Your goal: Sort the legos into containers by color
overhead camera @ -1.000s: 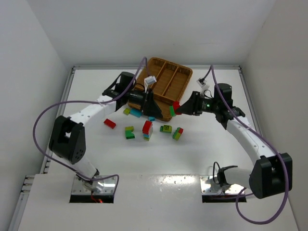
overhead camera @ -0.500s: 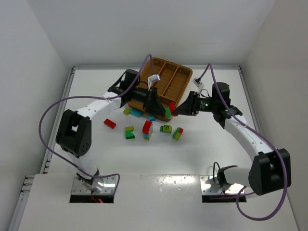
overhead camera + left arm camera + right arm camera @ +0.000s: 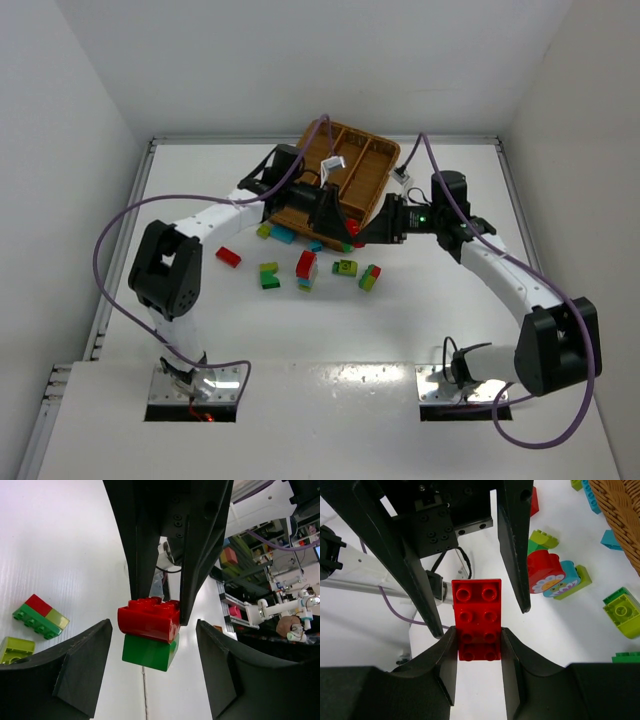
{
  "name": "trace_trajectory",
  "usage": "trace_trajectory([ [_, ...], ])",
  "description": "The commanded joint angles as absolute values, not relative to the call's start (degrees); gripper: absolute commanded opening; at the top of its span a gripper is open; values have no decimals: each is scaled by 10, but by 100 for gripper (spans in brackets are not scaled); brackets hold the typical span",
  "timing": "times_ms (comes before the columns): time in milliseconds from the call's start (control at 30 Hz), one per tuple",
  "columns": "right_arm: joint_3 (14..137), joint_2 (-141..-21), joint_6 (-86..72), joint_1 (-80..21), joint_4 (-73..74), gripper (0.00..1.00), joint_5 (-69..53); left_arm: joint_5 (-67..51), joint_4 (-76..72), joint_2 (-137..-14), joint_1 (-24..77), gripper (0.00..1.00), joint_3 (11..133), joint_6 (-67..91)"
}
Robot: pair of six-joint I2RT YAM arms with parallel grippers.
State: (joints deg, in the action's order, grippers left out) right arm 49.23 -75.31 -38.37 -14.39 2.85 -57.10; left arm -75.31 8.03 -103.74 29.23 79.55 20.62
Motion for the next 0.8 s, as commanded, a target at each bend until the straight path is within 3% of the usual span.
trace_trajectory([
  [0, 514, -751, -369, -145, 11, 17, -585, -780, 61, -1022, 283, 74, 797, 192],
  [67, 514, -746, -369, -145, 11, 17, -585, -787, 61, -1022, 266, 72, 791, 186],
  [267, 509, -751, -374, -140, 5, 17, -585, -806, 61, -1011, 253, 52, 786, 181],
  [500, 509, -758, -381, -146, -6, 17, -580, -806, 61, -1005, 253, 49, 786, 176],
  [633, 509, -763, -386, -146, -11, 17, -580, -806, 61, -1005, 253, 78, 786, 176],
  [767, 509, -763, -386, -146, -17, 17, -580, -817, 61, -1012, 258, 79, 780, 171],
])
